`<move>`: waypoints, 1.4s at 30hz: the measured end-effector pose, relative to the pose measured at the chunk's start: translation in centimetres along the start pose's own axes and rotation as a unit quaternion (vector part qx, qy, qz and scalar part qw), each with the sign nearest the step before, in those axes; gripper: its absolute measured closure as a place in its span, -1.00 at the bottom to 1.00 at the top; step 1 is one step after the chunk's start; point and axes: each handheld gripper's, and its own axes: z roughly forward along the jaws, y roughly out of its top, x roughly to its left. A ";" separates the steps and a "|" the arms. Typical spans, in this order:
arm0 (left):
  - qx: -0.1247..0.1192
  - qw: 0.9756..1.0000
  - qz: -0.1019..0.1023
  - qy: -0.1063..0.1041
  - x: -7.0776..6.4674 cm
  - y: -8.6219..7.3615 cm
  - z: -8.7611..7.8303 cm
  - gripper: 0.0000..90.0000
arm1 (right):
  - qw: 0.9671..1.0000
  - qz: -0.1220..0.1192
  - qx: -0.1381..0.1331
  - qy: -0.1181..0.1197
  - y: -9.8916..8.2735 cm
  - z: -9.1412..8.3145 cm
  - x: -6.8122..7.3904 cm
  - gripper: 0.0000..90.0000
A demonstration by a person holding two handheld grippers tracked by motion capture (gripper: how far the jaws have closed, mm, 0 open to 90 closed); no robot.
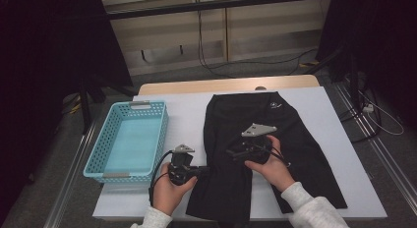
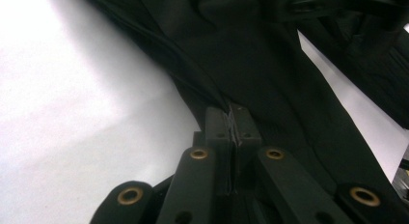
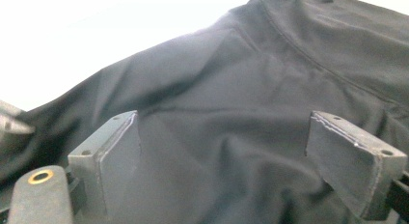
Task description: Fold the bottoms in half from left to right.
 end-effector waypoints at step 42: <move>-0.033 0.999 0.025 -0.024 -1.6 0.6 0.0 0.98 | 0.999 -0.002 0.034 -0.011 3.6 9.3 1.3 -0.19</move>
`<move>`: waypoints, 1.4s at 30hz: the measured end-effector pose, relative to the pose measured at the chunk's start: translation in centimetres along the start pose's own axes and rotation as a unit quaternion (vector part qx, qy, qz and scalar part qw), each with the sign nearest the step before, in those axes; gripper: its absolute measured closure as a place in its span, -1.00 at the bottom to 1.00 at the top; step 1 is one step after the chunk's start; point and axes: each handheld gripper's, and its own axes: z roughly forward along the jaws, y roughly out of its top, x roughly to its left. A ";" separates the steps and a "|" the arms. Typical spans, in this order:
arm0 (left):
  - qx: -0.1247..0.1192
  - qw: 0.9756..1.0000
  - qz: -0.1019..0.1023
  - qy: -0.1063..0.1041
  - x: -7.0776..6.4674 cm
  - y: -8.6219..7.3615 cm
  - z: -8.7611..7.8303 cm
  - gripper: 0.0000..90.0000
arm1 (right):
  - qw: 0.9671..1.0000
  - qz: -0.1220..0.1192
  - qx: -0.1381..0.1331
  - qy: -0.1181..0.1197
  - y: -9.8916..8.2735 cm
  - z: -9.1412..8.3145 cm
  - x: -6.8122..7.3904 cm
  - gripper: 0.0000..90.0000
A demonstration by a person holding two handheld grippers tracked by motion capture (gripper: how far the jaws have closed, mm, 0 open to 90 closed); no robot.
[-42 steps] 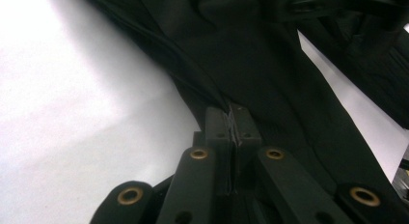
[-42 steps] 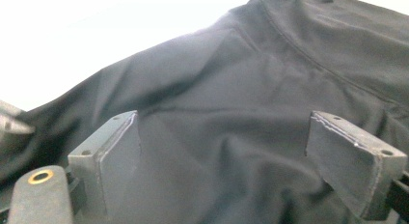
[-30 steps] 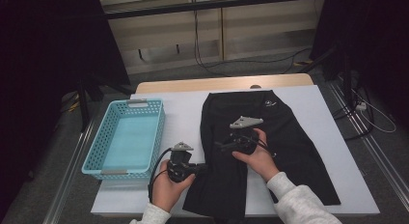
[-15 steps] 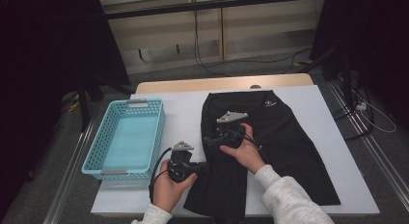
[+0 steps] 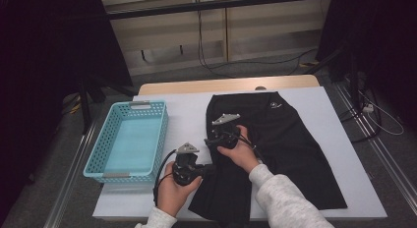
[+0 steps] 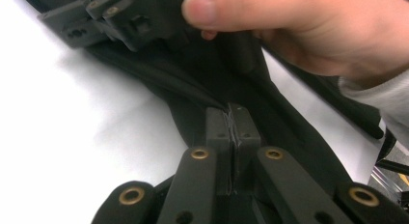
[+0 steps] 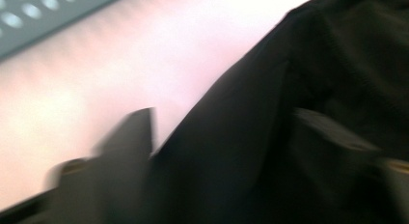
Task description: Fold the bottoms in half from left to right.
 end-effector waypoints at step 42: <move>-0.011 1.000 0.004 -0.011 0.1 0.5 1.1 0.98 | 1.000 -0.022 -0.001 0.006 1.4 2.5 -0.6 -0.28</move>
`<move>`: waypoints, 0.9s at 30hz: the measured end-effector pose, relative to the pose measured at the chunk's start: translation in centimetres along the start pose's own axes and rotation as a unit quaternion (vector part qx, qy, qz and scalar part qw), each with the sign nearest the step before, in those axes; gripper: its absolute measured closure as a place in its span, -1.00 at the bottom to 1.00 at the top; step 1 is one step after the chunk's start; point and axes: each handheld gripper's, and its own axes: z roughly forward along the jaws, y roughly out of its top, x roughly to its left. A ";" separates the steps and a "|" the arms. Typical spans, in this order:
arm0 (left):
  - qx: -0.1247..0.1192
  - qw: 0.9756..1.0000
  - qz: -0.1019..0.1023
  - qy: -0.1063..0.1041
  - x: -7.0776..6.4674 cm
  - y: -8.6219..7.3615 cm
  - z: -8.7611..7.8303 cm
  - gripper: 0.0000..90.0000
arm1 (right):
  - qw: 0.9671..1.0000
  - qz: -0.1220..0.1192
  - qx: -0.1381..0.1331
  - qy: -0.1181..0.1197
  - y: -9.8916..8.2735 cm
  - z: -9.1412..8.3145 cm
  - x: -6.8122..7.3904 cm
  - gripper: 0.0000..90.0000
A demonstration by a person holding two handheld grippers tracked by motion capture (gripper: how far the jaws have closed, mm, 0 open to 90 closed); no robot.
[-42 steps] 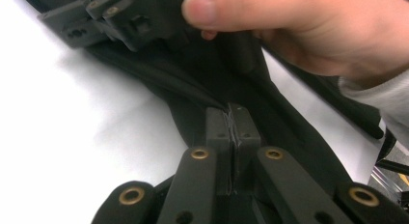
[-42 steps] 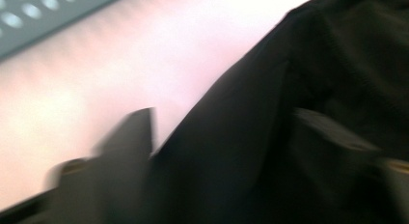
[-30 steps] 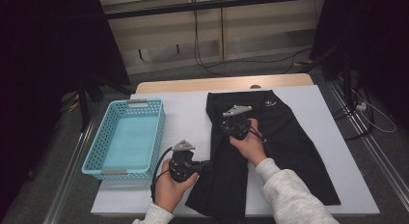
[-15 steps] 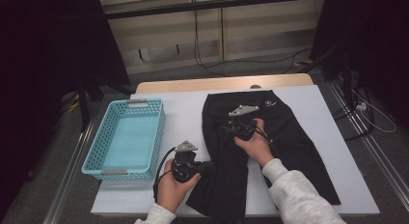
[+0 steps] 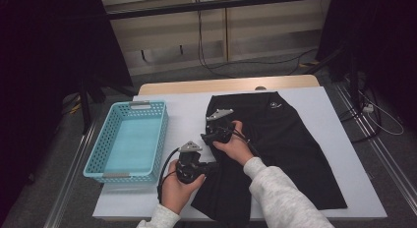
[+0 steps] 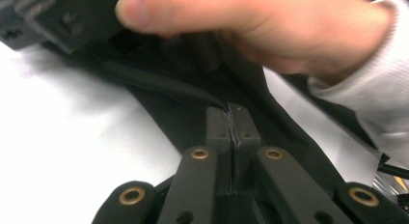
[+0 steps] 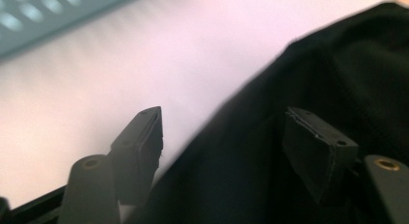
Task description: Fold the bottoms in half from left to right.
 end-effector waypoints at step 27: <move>-0.042 0.997 0.028 -0.066 -3.8 4.3 1.5 0.98 | 0.995 0.082 -0.045 -0.019 1.0 -9.5 -9.0 0.96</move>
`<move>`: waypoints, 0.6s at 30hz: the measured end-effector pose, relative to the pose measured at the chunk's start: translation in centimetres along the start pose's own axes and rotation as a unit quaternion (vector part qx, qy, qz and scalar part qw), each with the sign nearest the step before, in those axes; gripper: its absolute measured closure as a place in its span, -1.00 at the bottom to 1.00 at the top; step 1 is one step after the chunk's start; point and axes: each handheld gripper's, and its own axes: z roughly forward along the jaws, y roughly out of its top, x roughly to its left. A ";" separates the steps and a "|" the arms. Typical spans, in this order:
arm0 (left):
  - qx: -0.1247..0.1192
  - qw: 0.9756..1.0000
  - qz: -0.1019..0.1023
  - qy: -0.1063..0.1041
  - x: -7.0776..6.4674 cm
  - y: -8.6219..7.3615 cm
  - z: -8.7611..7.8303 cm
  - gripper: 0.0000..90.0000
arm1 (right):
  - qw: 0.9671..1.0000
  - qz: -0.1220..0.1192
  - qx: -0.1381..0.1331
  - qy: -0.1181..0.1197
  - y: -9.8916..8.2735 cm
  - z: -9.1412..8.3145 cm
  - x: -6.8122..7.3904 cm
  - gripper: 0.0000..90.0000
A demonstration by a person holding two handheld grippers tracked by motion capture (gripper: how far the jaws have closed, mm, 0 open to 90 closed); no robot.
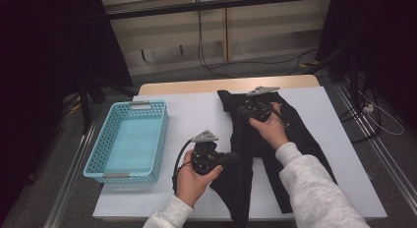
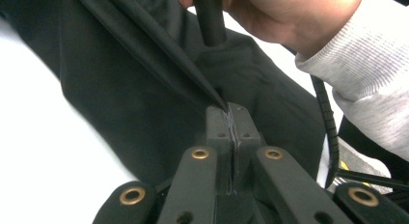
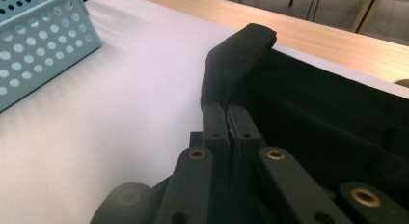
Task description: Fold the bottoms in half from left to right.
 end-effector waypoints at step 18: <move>-0.018 0.997 0.073 -0.020 -2.4 5.4 7.0 -0.13 | 0.986 0.068 -0.003 -0.153 -1.2 -10.4 -11.4 0.17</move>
